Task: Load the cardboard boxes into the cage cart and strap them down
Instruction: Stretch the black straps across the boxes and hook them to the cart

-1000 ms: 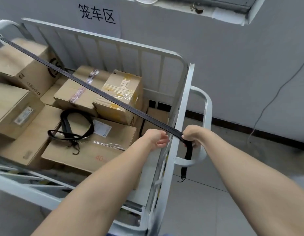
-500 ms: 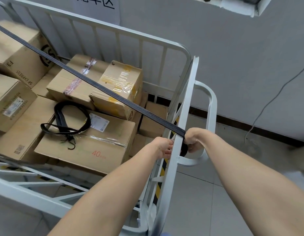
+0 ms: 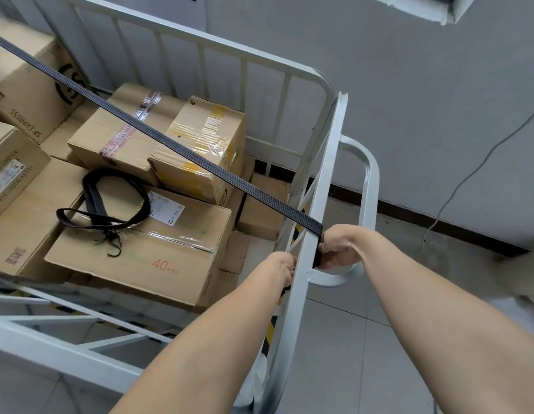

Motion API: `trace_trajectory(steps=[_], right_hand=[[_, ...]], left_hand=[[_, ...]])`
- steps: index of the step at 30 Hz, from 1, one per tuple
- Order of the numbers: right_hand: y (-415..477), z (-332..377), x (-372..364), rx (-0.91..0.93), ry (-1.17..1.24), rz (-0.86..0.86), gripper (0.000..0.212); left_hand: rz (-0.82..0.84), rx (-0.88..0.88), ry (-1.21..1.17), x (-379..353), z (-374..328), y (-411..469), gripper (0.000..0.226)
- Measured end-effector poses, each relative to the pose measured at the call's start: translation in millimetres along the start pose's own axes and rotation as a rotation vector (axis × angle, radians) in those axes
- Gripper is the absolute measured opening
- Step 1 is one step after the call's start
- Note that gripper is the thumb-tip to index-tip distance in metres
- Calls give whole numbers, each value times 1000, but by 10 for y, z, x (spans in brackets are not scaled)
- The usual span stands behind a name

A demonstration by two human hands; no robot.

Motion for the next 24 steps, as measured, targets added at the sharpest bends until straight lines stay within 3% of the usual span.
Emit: trace_trajectory(steps=[5, 8, 11, 16, 24], right_hand=[[-57, 69, 41, 38, -99, -49, 23], [-167, 208, 119, 55, -264, -206, 11], [-324, 329, 153, 29, -455, -348, 19], [-624, 735, 65, 275, -658, -672, 24], [-446, 793, -266, 312, -844, -629, 22]], left_hand=[[-67, -64, -187, 186, -57, -219, 21], [-93, -118, -341, 374, -180, -362, 17], [-108, -130, -454, 502, -203, -487, 14], [0, -62, -243, 439, 113, -455, 12], [36, -30, 87, 201, 157, -283, 36]])
Point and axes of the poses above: each hand's wrist, its own y-axis towards the middle knuckle, its own x-axis out of the back of the hand, z = x × y, the point moved 6 cm from there along y, towards the middle knuckle, and after that the axes turned 1 degree about -x, right-handed, at the moved point
